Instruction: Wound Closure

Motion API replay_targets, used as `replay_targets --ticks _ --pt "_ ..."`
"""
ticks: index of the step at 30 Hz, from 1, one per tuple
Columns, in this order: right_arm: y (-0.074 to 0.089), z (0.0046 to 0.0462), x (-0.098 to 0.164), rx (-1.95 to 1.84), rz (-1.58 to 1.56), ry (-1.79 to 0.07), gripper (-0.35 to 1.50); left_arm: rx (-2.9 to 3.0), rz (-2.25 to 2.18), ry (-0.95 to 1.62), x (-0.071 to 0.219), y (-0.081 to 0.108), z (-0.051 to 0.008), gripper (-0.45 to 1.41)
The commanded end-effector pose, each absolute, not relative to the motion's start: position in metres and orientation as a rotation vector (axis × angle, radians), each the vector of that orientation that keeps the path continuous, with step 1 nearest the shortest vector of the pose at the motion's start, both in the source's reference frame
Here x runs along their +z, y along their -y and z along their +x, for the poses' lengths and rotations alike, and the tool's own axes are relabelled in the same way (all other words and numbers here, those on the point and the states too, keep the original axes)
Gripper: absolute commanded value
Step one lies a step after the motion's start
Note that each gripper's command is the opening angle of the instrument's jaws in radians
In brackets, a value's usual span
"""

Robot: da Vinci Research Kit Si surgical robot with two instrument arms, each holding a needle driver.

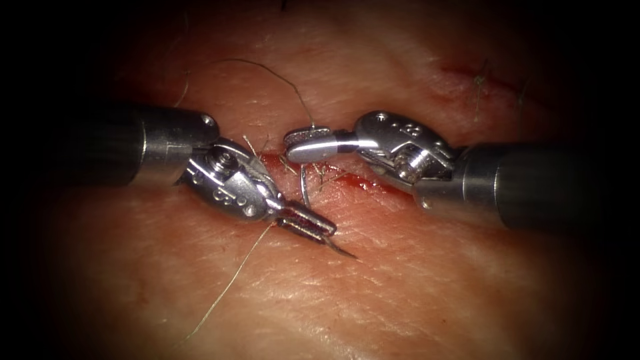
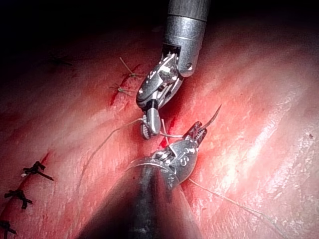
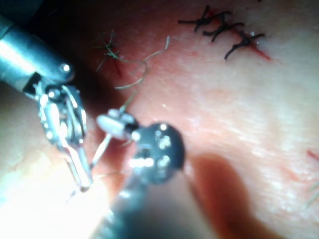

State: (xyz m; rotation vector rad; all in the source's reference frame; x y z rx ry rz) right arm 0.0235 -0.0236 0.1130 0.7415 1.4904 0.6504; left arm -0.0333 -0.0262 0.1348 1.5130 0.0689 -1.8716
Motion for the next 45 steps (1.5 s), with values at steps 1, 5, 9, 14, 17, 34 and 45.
replay_targets --ticks 1,5,9,14,17,34,45 --pt "0.0226 0.0231 0.1139 0.674 0.692 -1.48 -0.35 -1.923 1.518 -0.084 0.1351 0.026 -0.0336 0.77" --pt "0.0217 0.022 0.1143 0.711 0.633 -1.463 -0.35 -2.002 1.519 -0.116 0.1344 0.0255 -0.0331 0.94" --pt "0.0209 0.0209 0.1145 0.748 0.577 -1.42 -0.35 -2.094 1.508 -0.131 0.1334 0.0253 -0.0327 1.06" --pt "0.0213 0.0208 0.1141 0.78 0.537 -1.363 -0.35 -2.18 1.469 -0.087 0.133 0.0255 -0.0333 1.06" --pt "0.0215 0.0209 0.1137 0.775 0.548 -1.367 -0.35 -2.217 1.451 -0.07 0.1332 0.0254 -0.0337 1.08" --pt "0.0214 0.0205 0.1123 0.812 0.606 -1.462 -0.35 -2.317 1.645 0.113 0.1348 0.0234 -0.0336 0.39" --pt "0.0211 0.0203 0.1122 0.83 0.614 -1.482 -0.35 -2.244 1.762 0.127 0.1345 0.0236 -0.0336 0.36"
